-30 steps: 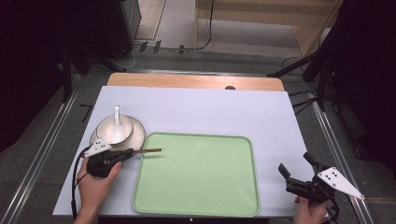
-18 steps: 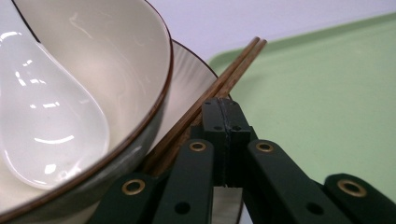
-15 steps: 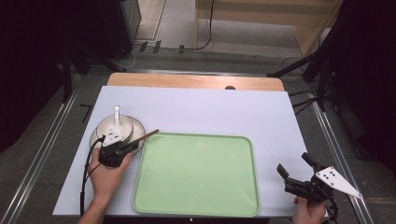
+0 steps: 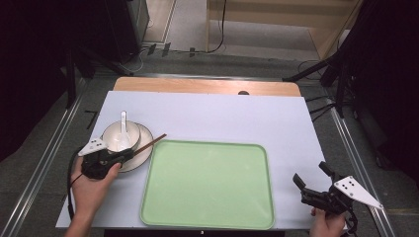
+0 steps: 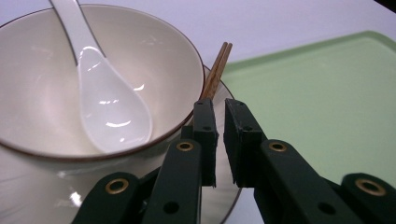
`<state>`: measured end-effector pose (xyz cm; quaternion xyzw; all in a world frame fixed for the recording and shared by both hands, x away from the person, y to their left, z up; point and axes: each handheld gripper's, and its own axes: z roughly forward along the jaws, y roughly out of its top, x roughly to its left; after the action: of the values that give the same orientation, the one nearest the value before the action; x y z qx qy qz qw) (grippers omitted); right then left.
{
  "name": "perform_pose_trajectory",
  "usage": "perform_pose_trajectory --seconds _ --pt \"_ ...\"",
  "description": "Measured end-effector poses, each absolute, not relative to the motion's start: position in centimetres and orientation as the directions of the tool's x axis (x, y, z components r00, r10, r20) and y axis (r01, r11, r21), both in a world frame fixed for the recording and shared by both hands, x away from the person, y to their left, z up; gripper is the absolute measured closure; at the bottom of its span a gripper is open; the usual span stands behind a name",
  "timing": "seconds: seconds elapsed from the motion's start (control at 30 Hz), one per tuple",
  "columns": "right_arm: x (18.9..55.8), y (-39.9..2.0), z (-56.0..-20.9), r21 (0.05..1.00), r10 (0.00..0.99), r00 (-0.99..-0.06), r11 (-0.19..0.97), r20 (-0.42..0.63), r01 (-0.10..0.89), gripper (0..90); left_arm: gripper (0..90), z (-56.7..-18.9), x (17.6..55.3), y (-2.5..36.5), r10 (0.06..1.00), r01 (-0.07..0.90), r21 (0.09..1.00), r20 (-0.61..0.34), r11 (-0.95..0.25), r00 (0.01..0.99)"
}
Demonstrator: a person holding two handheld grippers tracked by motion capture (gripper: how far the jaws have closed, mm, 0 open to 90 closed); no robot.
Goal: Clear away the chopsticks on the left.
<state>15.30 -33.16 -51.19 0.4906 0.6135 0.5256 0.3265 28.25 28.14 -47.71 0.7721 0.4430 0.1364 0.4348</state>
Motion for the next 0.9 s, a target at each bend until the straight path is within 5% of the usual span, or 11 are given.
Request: perform_pose_trajectory --seconds 0.9 --pt "15.4 -33.1 -51.2 0.963 0.944 -0.308 -0.031 0.115 0.266 0.0 80.0 -48.3 27.7 30.4 0.791 0.579 0.72 -0.067 -0.384 0.608"
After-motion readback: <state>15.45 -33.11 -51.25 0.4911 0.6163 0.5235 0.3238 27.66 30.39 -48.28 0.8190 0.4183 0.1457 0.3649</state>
